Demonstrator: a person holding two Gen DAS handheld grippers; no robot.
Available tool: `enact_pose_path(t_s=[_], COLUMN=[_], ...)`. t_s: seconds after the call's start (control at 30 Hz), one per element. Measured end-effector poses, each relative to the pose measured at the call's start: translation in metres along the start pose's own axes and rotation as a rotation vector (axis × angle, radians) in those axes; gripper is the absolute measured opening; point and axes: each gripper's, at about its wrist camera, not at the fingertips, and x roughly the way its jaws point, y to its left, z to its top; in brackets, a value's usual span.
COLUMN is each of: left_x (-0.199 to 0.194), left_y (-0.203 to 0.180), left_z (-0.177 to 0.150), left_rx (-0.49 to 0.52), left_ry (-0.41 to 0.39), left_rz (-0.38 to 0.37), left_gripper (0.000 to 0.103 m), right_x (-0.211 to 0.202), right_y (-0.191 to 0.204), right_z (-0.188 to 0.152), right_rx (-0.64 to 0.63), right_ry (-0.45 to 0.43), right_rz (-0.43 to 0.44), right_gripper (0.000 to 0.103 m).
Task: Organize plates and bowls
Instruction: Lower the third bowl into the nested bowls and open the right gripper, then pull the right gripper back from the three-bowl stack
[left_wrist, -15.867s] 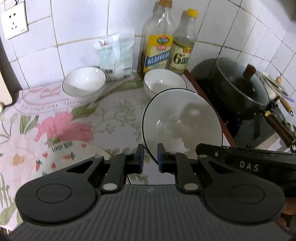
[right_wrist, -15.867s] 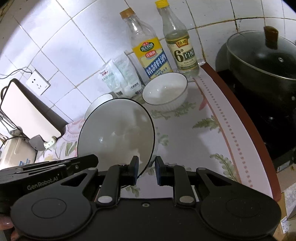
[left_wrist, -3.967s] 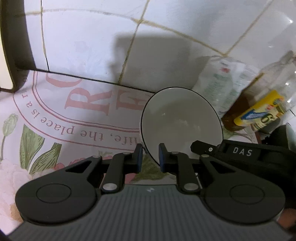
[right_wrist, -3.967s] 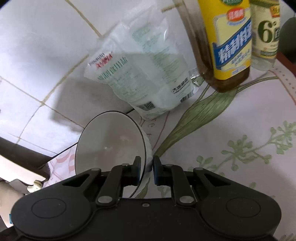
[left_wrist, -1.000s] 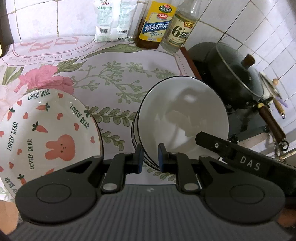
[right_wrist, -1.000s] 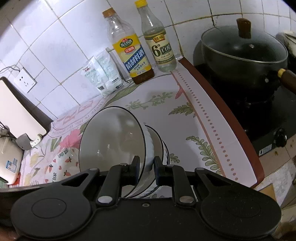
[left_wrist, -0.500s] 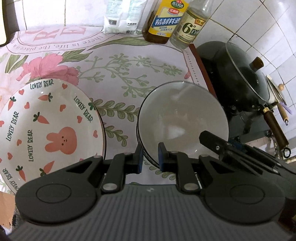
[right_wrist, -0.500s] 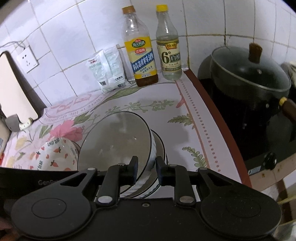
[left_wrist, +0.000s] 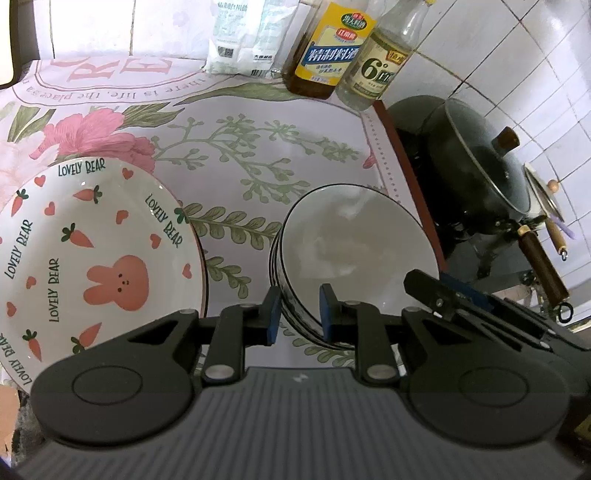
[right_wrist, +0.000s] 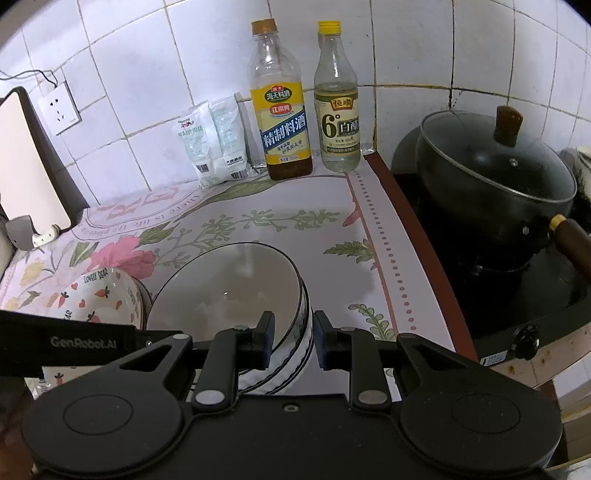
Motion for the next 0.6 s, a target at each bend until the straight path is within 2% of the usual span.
enact_pose_path(t_s=[0.17, 0.4, 0.6], left_x=[-0.009, -0.024, -0.039], left_y=[0.002, 0.006, 0.005], left_z=[-0.004, -0.01, -0.021], left_rx=[0.001, 0.0, 0.02], left_ry=[-0.031, -0.057, -0.081], left_rz=[-0.039, -0.099, -0.157], left_gripper=[0.02, 0.02, 0.022], right_x=[-0.002, -0.02, -0.042], right_y=[-0.007, -0.008, -0.018], right_z=[0.001, 0.003, -0.004], right_rx=[0.043, 0.002, -0.045], right_ry=[0.002, -0.05, -0.102], right_rz=[0.031, 0.026, 0.059], right_gripper=[0.028, 0.028, 0.028])
